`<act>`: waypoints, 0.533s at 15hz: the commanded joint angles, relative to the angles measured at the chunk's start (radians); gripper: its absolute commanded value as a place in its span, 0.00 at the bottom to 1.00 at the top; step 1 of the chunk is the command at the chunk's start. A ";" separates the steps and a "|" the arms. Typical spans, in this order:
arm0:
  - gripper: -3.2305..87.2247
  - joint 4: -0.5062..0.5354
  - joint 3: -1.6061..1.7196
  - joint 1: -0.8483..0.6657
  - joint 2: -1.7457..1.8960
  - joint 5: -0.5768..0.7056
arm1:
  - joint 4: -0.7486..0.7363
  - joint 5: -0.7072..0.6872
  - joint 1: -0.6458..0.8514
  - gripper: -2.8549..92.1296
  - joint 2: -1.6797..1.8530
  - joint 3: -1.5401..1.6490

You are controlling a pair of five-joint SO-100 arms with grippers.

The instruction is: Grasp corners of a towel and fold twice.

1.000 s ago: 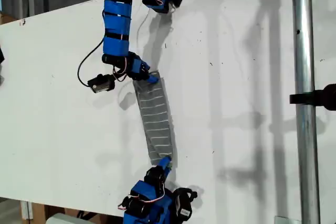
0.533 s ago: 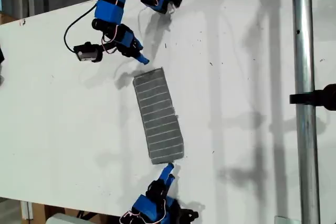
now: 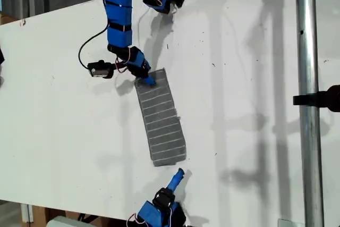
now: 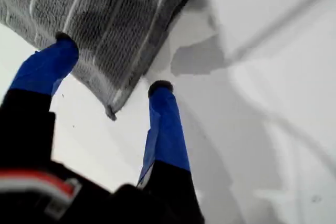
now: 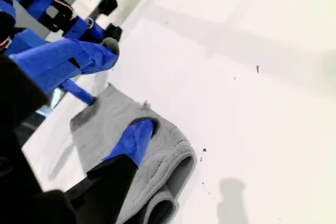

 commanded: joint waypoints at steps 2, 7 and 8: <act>0.29 -0.023 0.011 0.003 0.009 -0.008 | -0.029 -0.005 0.044 0.38 -0.196 -0.219; 0.30 0.003 0.000 -0.008 0.009 0.002 | 0.143 -0.009 -0.003 0.08 -0.456 -0.640; 0.30 0.009 -0.003 -0.011 0.009 0.006 | 0.209 -0.009 -0.003 0.03 -0.453 -0.658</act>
